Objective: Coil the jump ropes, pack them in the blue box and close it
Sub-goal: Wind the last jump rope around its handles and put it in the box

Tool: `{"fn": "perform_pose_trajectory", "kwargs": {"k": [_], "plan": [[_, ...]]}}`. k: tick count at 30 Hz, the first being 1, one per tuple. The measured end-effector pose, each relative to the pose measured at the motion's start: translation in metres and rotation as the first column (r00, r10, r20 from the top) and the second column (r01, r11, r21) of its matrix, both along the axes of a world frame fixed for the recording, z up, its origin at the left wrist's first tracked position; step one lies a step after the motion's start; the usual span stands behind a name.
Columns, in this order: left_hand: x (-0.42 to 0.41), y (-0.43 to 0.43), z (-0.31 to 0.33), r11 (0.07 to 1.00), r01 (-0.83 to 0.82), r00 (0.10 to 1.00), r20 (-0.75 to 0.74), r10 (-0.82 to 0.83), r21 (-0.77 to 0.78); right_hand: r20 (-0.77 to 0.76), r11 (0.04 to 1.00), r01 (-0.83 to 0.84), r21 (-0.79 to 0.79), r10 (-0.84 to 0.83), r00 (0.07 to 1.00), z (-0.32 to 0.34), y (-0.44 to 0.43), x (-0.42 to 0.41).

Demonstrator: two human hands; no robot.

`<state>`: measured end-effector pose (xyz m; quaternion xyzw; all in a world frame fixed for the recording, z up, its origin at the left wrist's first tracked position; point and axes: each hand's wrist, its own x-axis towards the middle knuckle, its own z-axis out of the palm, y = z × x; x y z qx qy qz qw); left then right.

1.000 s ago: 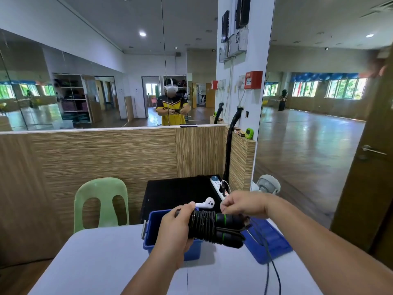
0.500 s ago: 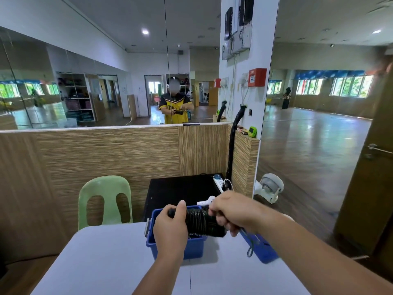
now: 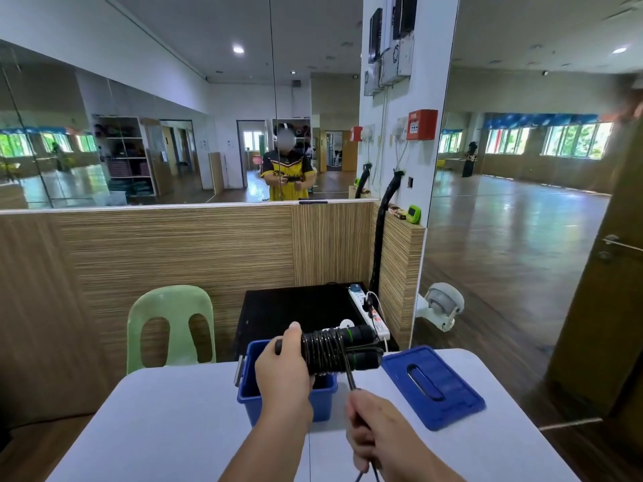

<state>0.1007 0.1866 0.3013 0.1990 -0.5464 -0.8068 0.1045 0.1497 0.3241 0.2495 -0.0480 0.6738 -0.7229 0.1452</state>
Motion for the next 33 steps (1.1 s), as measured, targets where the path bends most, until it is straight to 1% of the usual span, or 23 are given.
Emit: {"fn": "perform_pose_trajectory", "kwargs": {"k": [2,5,10,12,16,18,20,22,24,26,27,29,31,32,33], "plan": [[0.003,0.001,0.003,1.000,0.016,1.000,0.015,-0.016,0.000,-0.058,0.999,-0.026,0.024,0.027,0.998,-0.006,0.012,-0.007],[0.005,0.003,0.005,1.000,0.030,0.997,0.067,-0.029,-0.006,-0.104,0.993,-0.022,0.112,0.034,0.994,-0.009,0.020,-0.016],[0.004,-0.001,0.006,0.992,0.106,0.989,0.098,-0.112,0.064,-0.075,0.977,-0.033,0.209,0.050,0.996,-0.008,0.038,-0.029],[0.007,-0.003,0.007,0.988,0.139,0.985,0.097,-0.145,0.066,-0.057,0.980,-0.035,0.194,0.047,0.997,0.002,0.047,-0.033],[0.012,-0.003,0.005,0.970,0.230,0.968,0.081,-0.236,0.076,0.100,0.996,-0.008,0.085,-0.001,0.995,0.018,0.055,-0.043],[0.014,-0.004,0.000,0.968,0.244,0.967,0.064,-0.248,0.064,0.133,0.997,-0.029,0.071,0.020,0.991,0.031,0.054,-0.046],[0.015,-0.005,-0.004,0.965,0.262,0.964,0.050,-0.262,0.008,0.151,0.988,-0.105,0.111,0.087,0.985,0.044,0.054,-0.051],[0.015,-0.006,-0.007,0.960,0.269,0.963,0.031,-0.268,-0.080,0.208,0.976,-0.162,0.146,0.130,0.969,0.056,0.054,-0.056],[0.014,-0.007,-0.010,0.961,0.230,0.972,-0.009,-0.234,-0.155,0.303,0.978,-0.162,0.134,0.115,0.946,0.064,0.052,-0.058],[0.015,-0.006,-0.016,0.948,0.180,0.979,-0.049,-0.199,-0.262,0.334,0.973,-0.158,0.167,0.095,0.938,0.067,0.046,-0.057],[0.017,-0.004,-0.017,0.936,0.162,0.980,-0.059,-0.189,-0.312,0.313,0.964,-0.150,0.219,0.076,0.947,0.068,0.042,-0.056],[0.023,-0.001,-0.019,0.921,0.131,0.982,-0.081,-0.172,-0.366,0.209,0.936,-0.109,0.335,0.039,0.977,0.066,0.034,-0.053],[0.024,-0.002,-0.021,0.901,0.123,0.976,-0.113,-0.186,-0.416,0.125,0.929,-0.042,0.369,-0.004,0.992,0.061,0.031,-0.052],[0.024,-0.003,-0.023,0.872,0.123,0.968,-0.137,-0.211,-0.474,0.110,0.929,-0.019,0.369,-0.023,0.994,0.059,0.032,-0.052],[0.023,-0.005,-0.024,0.820,0.115,0.952,-0.173,-0.251,-0.560,0.110,0.930,-0.007,0.368,-0.036,0.993,0.057,0.033,-0.053]]}}
